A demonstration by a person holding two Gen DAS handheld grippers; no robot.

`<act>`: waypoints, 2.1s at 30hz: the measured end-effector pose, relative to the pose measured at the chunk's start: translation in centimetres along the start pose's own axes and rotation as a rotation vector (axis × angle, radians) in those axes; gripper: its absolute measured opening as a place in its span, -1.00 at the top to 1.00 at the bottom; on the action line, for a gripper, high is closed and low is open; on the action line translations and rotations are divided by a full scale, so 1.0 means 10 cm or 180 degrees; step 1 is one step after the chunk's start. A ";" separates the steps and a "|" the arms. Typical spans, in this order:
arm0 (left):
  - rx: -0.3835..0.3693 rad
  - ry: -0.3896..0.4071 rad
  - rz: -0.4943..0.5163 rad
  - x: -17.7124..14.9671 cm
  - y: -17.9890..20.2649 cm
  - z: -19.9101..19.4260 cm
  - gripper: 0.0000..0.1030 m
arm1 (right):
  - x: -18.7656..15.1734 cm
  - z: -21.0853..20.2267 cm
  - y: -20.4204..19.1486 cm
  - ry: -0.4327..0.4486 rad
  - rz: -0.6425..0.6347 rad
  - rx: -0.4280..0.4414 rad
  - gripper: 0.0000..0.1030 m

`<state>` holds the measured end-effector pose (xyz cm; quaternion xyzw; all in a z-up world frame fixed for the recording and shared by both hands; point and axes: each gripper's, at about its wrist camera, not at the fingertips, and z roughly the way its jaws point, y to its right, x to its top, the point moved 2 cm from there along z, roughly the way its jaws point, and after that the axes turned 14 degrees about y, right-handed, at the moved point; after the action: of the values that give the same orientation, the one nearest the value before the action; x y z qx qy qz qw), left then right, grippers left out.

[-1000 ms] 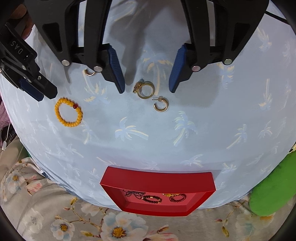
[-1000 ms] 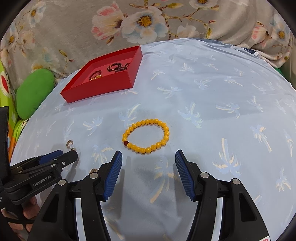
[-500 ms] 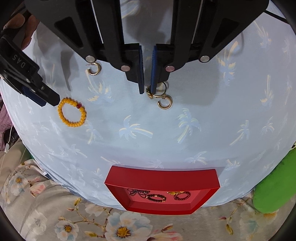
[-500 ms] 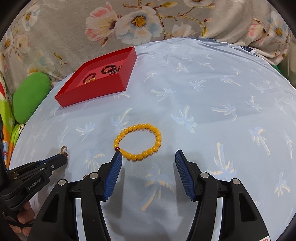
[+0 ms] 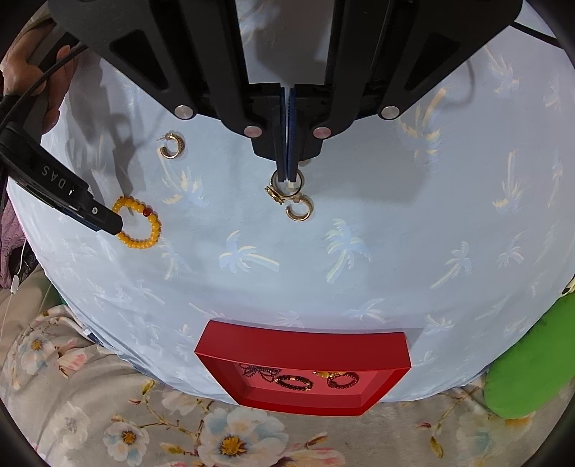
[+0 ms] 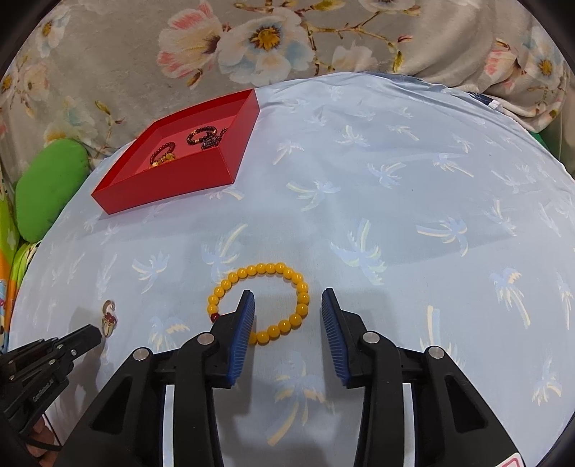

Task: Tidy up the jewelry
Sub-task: 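Close the left tool on a small gold hoop earring, then grasp the yellow bead bracelet with the right tool while the left tool holds the earring, then carry the earring and yellow bracelet over the red box and lower them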

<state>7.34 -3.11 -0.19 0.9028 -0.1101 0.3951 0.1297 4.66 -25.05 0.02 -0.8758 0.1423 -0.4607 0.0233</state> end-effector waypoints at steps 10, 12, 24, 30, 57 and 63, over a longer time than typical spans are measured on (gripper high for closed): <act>0.0029 -0.0021 -0.0063 0.03 0.02 0.04 0.48 | -0.01 0.14 0.00 -0.0031 -0.0072 -0.0097 0.53; 0.0051 -0.0017 -0.0037 0.04 0.03 0.07 0.40 | -0.01 0.15 0.00 -0.0038 -0.0078 -0.0104 0.81; 0.0000 0.0031 0.0095 0.03 0.11 0.12 0.62 | -0.02 0.15 -0.01 -0.0032 -0.0033 -0.0060 0.85; -0.0018 0.0034 0.0091 0.01 0.10 0.10 0.62 | -0.02 0.09 -0.04 -0.0017 -0.0014 -0.0016 0.86; -0.0118 0.0546 0.0078 1.05 -0.06 -0.33 0.62 | 1.17 -0.29 -0.82 0.0516 -0.0354 0.0440 0.86; -0.0080 0.0689 0.0126 1.56 -0.14 -0.13 0.62 | 1.55 0.04 -1.06 0.0559 -0.0407 0.0535 0.86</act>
<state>17.26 -2.88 12.02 0.8508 -0.1182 0.4913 0.1442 15.74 -19.15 14.02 -0.8343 0.0486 -0.5465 0.0547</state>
